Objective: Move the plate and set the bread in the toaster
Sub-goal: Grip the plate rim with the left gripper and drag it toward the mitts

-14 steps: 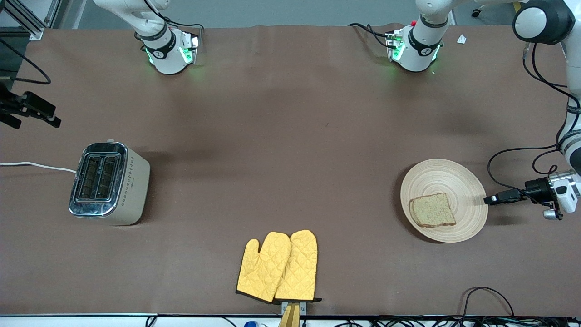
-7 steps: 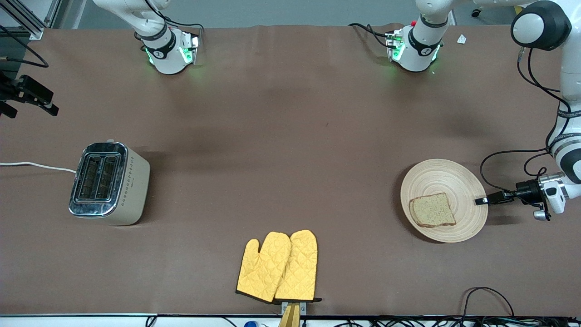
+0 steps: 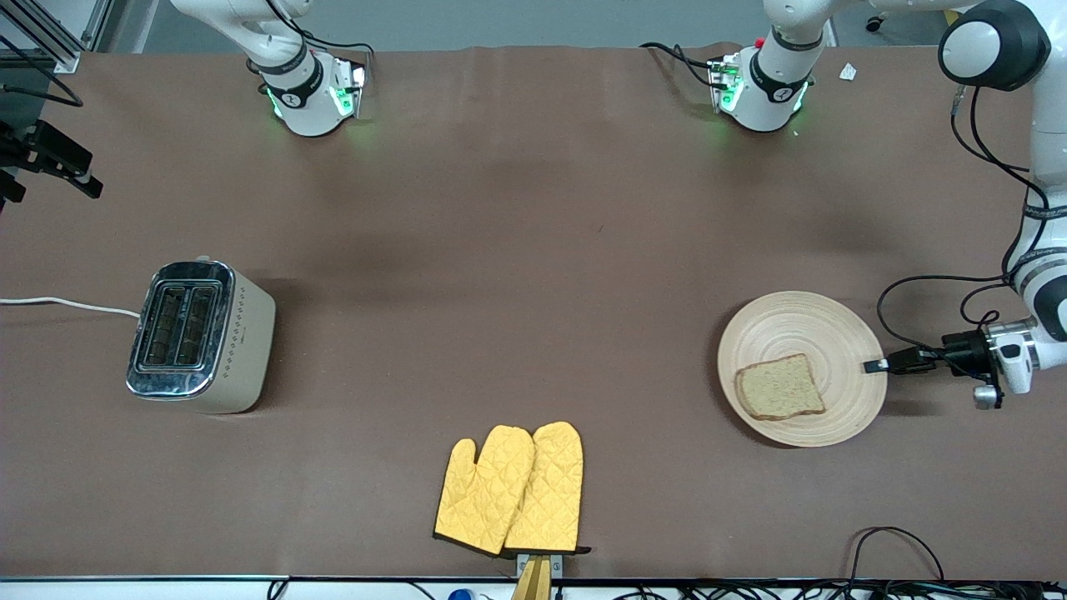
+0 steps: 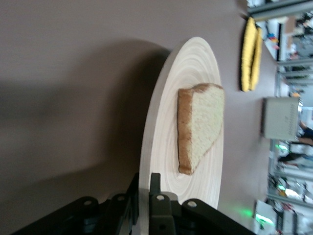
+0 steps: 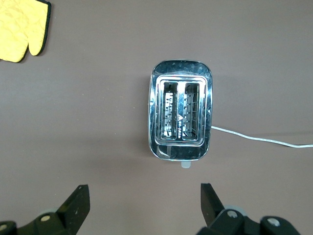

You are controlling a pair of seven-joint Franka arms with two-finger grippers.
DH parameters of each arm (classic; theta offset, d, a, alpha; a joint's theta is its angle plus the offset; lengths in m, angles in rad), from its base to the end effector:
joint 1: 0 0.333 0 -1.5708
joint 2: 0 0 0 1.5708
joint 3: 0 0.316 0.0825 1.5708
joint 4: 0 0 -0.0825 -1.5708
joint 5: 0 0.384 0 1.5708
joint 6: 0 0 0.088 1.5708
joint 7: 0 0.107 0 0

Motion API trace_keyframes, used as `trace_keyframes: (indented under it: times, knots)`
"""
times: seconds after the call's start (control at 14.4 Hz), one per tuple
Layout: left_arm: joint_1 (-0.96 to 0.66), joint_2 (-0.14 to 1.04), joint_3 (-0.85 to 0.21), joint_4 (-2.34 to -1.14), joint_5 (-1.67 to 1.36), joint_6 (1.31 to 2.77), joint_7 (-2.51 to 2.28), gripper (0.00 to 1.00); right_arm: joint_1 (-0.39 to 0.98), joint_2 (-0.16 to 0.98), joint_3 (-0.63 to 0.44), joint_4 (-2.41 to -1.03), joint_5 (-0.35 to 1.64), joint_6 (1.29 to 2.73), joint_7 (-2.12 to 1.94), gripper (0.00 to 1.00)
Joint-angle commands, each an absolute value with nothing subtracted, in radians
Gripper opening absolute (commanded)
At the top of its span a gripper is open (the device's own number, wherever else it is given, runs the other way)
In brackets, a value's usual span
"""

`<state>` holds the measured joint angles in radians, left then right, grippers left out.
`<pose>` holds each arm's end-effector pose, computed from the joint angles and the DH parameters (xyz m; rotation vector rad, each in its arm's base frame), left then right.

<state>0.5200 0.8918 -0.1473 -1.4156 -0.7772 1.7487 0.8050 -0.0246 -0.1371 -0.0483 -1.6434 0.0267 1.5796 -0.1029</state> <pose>0.6475 0.2037 0.1640 2.1619 -0.0352 0.0295 0.5108 -0.0364 0.6641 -3.1122 -0.0482 -0.1180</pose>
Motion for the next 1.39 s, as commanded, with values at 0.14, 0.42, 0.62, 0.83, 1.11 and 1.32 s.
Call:
trace_keyframes:
  times: [0.14,0.42,0.62,0.83,1.11,1.32]
  knots:
    - [0.503,0.882,-0.332,-1.413,-0.805,1.686,0.718,0.00,-0.023,-0.161,-0.048,-1.683,0.009,1.586,-0.106,1.00]
    - [0.361,0.881,-0.413,-1.422,-0.839,1.776,0.689,0.00,-0.021,-0.161,-0.048,-1.695,0.009,1.594,-0.103,1.00]
    - [0.240,0.882,-0.419,-1.433,-0.848,1.836,0.690,0.00,-0.023,-0.161,-0.048,-1.695,0.009,1.594,-0.103,1.00]
    - [0.128,0.890,-0.417,-1.465,-0.949,1.908,0.695,0.00,-0.025,-0.161,-0.048,-1.697,0.008,1.594,-0.107,1.00]
    - [-0.003,0.922,-0.416,-1.470,-1.028,2.034,0.689,0.00,-0.026,-0.160,-0.049,-1.706,0.000,1.601,-0.104,1.00]
    - [-0.078,0.965,-0.414,-1.465,-1.075,2.140,0.689,0.00,-0.026,-0.160,-0.049,-1.721,0.000,1.617,-0.103,1.00]
